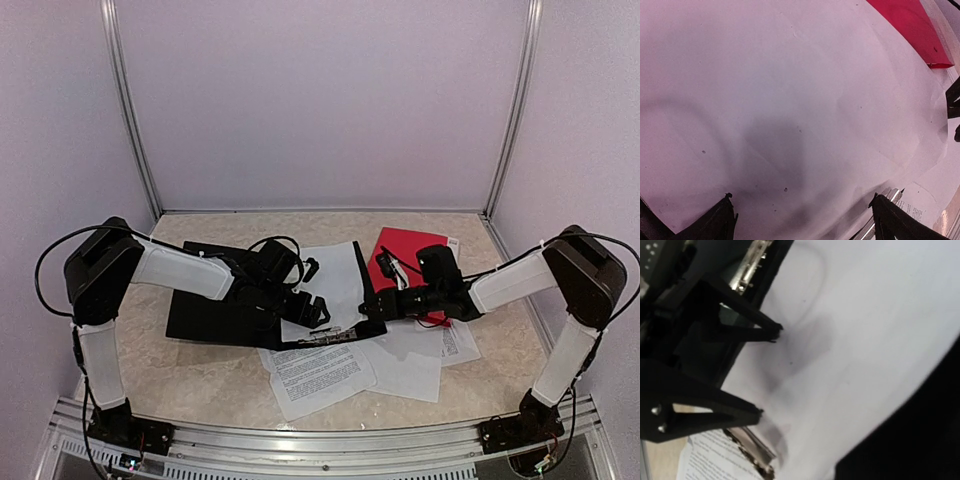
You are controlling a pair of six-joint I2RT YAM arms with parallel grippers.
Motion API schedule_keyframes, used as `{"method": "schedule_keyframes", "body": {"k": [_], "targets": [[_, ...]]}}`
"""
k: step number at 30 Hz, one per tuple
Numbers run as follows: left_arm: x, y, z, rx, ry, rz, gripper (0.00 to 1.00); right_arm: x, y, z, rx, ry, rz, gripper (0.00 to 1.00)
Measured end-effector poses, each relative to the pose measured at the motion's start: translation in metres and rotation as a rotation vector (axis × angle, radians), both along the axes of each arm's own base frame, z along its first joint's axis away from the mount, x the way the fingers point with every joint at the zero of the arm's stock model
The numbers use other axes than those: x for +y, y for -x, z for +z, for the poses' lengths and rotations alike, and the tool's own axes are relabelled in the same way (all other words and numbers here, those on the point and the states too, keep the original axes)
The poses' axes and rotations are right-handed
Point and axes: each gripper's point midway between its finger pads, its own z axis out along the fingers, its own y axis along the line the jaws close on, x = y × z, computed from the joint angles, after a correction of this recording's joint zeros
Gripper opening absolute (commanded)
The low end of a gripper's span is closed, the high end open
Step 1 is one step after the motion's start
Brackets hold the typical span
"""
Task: Put the files into the folder
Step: Adjust the file in the folder.
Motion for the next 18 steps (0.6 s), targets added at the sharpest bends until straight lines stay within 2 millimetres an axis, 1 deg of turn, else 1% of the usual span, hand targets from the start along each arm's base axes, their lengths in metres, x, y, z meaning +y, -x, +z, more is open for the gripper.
{"method": "schedule_keyframes", "body": {"k": [4,12,18], "targets": [[0.000,0.000,0.000,0.000,0.000,0.000,0.92,-0.006,0.000,-0.006,0.006,0.043,-0.020,0.14],[0.000,0.000,0.000,-0.002,-0.002,0.002,0.92,-0.020,-0.001,-0.025,0.037,0.147,-0.066,0.03],[0.000,0.000,0.000,-0.003,-0.003,0.003,0.92,-0.025,-0.005,-0.029,0.039,0.189,-0.091,0.01]]}}
